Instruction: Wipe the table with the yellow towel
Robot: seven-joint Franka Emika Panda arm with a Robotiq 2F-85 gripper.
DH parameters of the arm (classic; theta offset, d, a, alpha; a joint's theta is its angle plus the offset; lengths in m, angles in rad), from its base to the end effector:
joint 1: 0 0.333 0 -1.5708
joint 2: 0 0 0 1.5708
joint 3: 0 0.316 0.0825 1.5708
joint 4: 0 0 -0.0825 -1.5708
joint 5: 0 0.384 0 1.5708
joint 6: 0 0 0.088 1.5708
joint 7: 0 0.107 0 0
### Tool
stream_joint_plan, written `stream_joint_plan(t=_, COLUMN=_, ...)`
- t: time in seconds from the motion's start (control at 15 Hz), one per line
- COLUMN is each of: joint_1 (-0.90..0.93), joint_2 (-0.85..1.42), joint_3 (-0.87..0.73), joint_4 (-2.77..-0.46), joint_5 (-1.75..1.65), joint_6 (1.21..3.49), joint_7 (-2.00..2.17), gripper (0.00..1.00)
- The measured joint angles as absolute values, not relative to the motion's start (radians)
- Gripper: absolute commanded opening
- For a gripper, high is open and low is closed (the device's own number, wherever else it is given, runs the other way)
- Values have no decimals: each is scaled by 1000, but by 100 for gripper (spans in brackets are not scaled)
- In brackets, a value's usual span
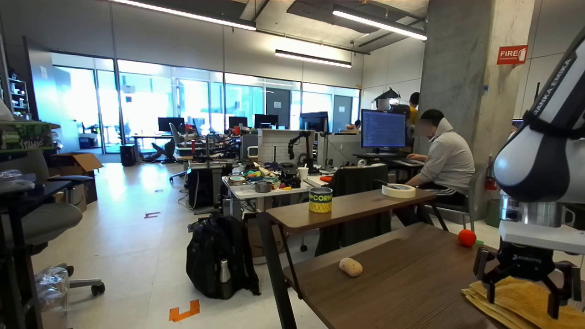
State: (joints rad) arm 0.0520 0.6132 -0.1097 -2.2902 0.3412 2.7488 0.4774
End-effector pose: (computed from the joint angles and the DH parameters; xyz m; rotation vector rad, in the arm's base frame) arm 0.4876 -0.0484 0.0732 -2.8466 1.2794 0.2275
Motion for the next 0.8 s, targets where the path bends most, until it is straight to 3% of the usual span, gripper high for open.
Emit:
stream_joint_plan(t=0.4, joint_1=181, joint_2=501, joint_3=-259, joint_4=-2314, joint_5=88, joint_6=2574, joint_7=517, gripper=100)
stream_joint_plan(t=0.8, joint_1=51, joint_2=598, joint_3=-119, joint_4=-2297, joint_5=246, joint_6=2721, joint_7=484, gripper=100)
